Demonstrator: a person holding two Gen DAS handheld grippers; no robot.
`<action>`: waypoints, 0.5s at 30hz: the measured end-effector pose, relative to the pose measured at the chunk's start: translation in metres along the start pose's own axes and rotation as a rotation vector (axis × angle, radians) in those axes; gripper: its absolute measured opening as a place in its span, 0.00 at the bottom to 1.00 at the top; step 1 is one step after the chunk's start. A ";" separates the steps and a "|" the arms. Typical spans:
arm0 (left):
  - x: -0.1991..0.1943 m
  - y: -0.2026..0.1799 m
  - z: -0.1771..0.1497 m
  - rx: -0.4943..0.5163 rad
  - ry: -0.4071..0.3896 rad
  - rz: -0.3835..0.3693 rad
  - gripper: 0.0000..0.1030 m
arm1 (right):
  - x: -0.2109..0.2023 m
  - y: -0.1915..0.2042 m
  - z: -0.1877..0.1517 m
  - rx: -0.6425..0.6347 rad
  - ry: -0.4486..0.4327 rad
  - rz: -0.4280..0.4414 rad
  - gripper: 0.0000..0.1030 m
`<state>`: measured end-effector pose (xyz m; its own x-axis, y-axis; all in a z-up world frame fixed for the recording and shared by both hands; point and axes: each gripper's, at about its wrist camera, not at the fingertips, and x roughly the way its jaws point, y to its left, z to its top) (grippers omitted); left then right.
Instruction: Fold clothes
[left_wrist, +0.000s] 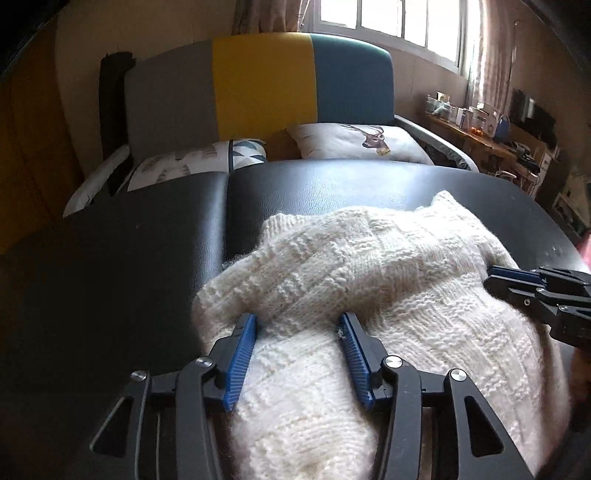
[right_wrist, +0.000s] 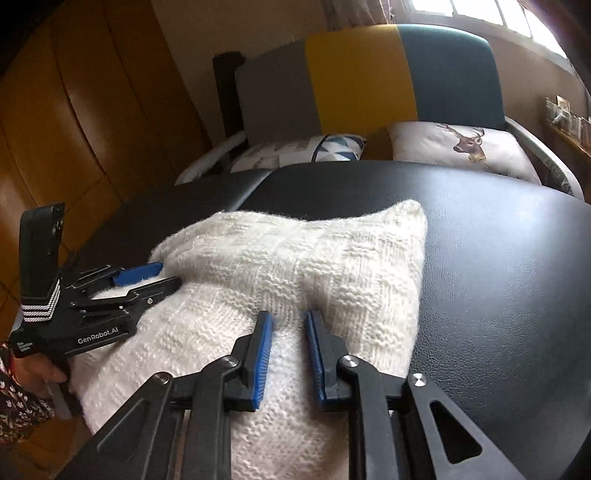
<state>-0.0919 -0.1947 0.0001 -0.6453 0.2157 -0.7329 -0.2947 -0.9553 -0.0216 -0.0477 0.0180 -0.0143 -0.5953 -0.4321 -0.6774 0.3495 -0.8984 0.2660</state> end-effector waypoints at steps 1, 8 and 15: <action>-0.002 0.001 0.001 0.001 0.003 -0.009 0.49 | 0.000 0.000 0.001 0.001 0.000 0.001 0.17; -0.062 -0.003 -0.009 0.007 -0.079 -0.044 0.47 | -0.052 0.013 0.017 0.009 -0.038 0.077 0.20; -0.083 -0.027 -0.053 0.117 -0.088 -0.013 0.47 | -0.065 0.058 -0.029 -0.174 0.106 0.125 0.20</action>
<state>0.0065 -0.1978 0.0251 -0.6988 0.2493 -0.6705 -0.3802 -0.9234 0.0530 0.0319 -0.0044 0.0254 -0.4635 -0.5204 -0.7172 0.5407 -0.8073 0.2364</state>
